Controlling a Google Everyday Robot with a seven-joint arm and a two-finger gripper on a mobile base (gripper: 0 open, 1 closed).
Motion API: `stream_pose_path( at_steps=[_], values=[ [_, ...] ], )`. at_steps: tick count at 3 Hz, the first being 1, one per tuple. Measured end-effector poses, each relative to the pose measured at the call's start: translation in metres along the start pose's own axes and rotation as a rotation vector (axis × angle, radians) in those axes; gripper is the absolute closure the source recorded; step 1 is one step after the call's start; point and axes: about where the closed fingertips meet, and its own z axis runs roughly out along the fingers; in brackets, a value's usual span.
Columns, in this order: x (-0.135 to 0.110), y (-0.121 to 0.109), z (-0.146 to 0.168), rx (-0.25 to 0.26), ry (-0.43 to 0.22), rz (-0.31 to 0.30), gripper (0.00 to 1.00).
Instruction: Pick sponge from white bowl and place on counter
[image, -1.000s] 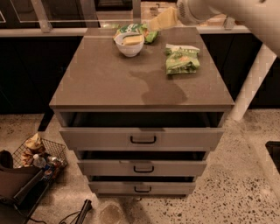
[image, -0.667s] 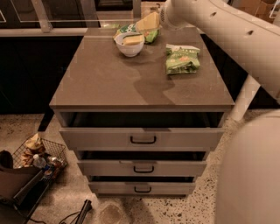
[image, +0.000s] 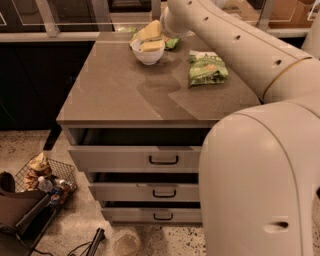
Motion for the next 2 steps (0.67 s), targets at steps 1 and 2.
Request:
stream_pose_path(
  at_steps=[1, 2],
  values=[
    [0.0, 0.013, 0.017, -0.004, 0.026, -0.013, 0.0],
    [0.003, 0.024, 0.029, -0.028, 0.042, -0.024, 0.0]
  ],
)
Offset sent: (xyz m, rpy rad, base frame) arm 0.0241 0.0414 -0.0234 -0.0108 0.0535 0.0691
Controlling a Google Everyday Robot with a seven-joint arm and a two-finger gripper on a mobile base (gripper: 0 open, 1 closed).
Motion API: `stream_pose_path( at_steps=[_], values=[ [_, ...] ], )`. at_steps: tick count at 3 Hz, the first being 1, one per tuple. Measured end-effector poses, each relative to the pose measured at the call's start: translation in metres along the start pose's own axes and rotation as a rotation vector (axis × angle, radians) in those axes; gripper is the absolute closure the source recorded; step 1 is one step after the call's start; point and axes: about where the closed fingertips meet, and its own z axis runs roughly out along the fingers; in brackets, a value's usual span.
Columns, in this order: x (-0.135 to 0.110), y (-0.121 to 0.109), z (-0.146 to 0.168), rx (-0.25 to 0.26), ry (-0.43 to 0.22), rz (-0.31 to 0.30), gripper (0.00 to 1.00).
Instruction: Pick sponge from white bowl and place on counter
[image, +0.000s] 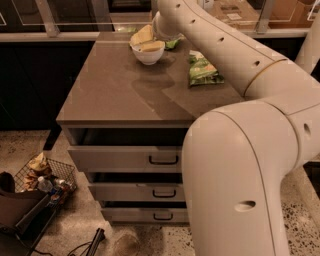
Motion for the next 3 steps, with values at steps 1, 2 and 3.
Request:
stream_pose_path(
  at_steps=[1, 2, 3],
  values=[
    [0.003, 0.009, 0.012, -0.037, 0.012, -0.006, 0.0],
    [0.008, 0.014, 0.024, -0.065, 0.025, -0.002, 0.0],
    [0.01, 0.015, 0.03, -0.065, 0.026, -0.004, 0.16]
  ],
)
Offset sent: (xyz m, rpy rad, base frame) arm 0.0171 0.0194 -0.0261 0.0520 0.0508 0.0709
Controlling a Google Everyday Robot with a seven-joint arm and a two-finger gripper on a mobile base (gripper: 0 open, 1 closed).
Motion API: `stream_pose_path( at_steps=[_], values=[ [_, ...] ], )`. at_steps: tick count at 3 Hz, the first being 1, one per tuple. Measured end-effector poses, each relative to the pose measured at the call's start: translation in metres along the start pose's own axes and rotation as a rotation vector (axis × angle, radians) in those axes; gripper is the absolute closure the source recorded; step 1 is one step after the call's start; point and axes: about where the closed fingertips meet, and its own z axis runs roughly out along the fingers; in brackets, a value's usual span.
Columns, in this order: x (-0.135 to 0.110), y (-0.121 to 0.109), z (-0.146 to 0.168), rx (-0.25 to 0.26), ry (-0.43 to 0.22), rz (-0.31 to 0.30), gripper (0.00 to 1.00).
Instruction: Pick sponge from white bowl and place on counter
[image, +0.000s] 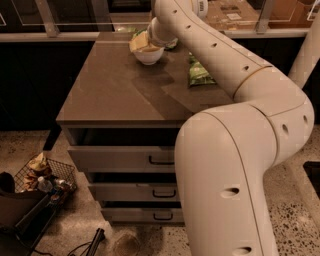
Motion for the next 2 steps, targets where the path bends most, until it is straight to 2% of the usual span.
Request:
stream_pose_path(
  at_steps=[2],
  values=[
    [-0.0013, -0.0041, -0.0009, 0.031, -0.012, -0.007, 0.64]
  ],
)
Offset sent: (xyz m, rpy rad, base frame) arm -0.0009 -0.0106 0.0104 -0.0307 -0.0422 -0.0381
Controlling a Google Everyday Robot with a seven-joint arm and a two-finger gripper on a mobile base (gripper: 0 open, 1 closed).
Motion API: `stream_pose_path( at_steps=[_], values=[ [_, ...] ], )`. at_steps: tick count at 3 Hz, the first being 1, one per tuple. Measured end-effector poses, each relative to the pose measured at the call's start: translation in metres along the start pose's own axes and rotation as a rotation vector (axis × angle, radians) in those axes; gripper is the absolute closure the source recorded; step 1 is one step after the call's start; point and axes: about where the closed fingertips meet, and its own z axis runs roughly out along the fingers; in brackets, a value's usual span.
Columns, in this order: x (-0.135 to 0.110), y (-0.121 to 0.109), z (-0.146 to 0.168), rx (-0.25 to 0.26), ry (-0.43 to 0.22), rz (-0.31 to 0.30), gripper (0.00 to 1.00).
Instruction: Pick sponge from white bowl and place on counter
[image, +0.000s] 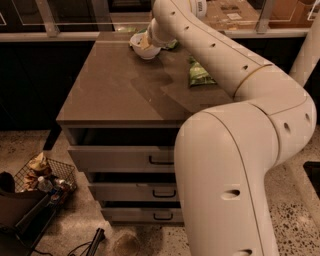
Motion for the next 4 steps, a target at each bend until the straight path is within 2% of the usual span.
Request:
stream_pose_path(
  at_steps=[1, 2, 3, 4],
  values=[
    [-0.001, -0.004, -0.003, 0.013, -0.009, 0.0, 0.87],
    [-0.001, -0.009, -0.006, 0.027, -0.022, 0.007, 1.0],
    [-0.003, -0.014, -0.011, 0.04, -0.034, 0.011, 1.0],
    [-0.016, -0.023, -0.025, 0.056, -0.071, 0.0, 1.0]
  ],
)
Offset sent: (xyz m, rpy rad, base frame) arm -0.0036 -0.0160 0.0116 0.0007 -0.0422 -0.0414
